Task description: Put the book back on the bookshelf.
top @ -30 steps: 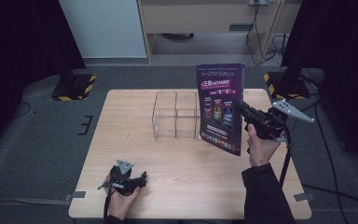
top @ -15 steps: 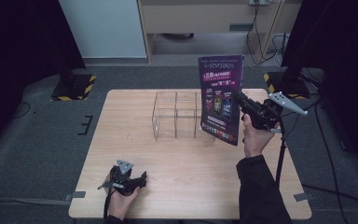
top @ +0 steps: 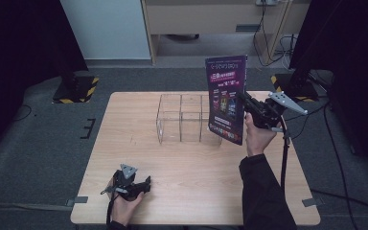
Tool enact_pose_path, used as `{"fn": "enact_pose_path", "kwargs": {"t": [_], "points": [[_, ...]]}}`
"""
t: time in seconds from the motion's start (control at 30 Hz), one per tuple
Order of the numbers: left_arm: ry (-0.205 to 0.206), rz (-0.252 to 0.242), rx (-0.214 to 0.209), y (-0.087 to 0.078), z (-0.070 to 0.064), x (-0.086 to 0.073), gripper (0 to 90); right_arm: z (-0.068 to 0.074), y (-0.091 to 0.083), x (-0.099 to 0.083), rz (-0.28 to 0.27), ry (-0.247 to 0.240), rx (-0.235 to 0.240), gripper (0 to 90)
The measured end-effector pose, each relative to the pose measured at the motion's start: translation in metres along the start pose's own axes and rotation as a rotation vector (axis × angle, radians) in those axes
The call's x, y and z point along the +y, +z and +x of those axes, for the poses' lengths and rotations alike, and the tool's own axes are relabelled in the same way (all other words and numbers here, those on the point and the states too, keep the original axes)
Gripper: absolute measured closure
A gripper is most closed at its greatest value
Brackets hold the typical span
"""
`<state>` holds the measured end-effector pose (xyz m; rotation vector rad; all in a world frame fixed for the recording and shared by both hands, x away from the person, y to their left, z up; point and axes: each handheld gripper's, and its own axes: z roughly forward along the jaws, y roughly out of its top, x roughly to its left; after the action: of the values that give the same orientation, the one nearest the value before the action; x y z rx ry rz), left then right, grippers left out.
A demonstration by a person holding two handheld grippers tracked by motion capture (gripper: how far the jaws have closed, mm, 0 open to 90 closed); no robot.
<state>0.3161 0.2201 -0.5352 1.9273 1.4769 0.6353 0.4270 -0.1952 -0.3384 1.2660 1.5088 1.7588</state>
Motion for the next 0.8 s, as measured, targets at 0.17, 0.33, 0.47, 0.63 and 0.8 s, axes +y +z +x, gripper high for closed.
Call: {"fn": "enact_pose_path", "kwargs": {"t": [0.17, 0.33, 0.47, 0.63, 0.8], "points": [[0.0, 0.0, 0.0, 0.0, 0.0, 0.0, 12.8, 0.0, 0.006, -0.007, -0.009, -0.004, -0.006, 84.8], [0.0, 0.0, 0.0, 0.0, 0.0, 0.0, 12.8, 0.001, 0.011, -0.019, -0.003, -0.015, -0.019, 84.8], [0.0, 0.0, 0.0, 0.0, 0.0, 0.0, 12.8, 0.003, 0.015, -0.027, 0.007, -0.023, -0.026, 84.7], [0.0, 0.0, 0.0, 0.0, 0.0, 0.0, 12.8, 0.002, 0.018, -0.035, 0.01, -0.023, -0.029, 84.7], [0.0, 0.0, 0.0, 0.0, 0.0, 0.0, 12.7, 0.004, 0.022, -0.045, 0.024, -0.037, -0.036, 84.7]]}}
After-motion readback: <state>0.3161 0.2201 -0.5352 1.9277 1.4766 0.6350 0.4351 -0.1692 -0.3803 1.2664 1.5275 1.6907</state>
